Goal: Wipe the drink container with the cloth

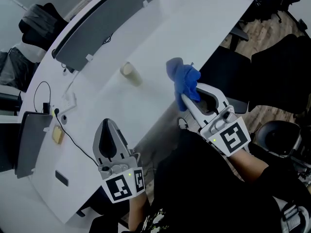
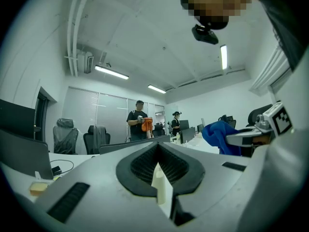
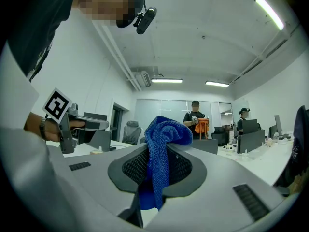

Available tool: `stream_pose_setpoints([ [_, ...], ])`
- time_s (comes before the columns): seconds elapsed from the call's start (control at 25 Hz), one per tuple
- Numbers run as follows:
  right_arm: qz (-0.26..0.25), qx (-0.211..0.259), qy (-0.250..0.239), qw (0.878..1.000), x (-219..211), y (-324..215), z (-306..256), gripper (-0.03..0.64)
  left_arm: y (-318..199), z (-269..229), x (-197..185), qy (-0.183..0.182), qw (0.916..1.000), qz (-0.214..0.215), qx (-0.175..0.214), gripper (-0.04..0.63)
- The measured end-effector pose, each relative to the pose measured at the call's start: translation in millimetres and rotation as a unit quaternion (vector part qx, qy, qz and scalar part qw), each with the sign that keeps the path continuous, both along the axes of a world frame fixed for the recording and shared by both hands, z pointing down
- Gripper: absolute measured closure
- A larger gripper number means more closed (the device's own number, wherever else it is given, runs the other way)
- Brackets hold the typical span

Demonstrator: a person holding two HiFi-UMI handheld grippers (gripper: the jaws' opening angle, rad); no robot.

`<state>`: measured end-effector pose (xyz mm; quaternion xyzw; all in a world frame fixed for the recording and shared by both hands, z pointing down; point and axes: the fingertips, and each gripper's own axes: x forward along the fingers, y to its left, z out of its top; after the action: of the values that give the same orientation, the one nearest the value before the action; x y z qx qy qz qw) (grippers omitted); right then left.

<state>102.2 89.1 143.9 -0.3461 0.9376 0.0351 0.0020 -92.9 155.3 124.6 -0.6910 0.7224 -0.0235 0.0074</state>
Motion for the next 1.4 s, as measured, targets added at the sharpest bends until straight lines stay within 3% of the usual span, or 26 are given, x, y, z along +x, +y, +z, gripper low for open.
stream_pose_setpoints([
  [0.36,-0.048,-0.031,0.008,0.998,-6,-78,14,0.561,-63,4,6,-0.004,0.9992,-0.036,-0.013,0.594],
  [0.6,-0.059,-0.071,0.014,0.996,-21,-102,24,0.561,-86,18,-1,0.005,0.9974,-0.039,-0.06,0.594],
  [1.0,-0.052,-0.113,0.035,0.992,-46,-129,48,0.561,-142,56,-9,0.024,0.9949,0.023,-0.096,0.592],
  [1.28,-0.046,-0.136,0.056,0.988,-68,-152,73,0.561,-170,97,-17,-0.014,0.985,0.061,-0.161,0.592],
  [1.4,-0.044,-0.145,0.062,0.986,-74,-159,82,0.561,-172,97,-21,0.015,0.9865,0.08,-0.142,0.594],
])
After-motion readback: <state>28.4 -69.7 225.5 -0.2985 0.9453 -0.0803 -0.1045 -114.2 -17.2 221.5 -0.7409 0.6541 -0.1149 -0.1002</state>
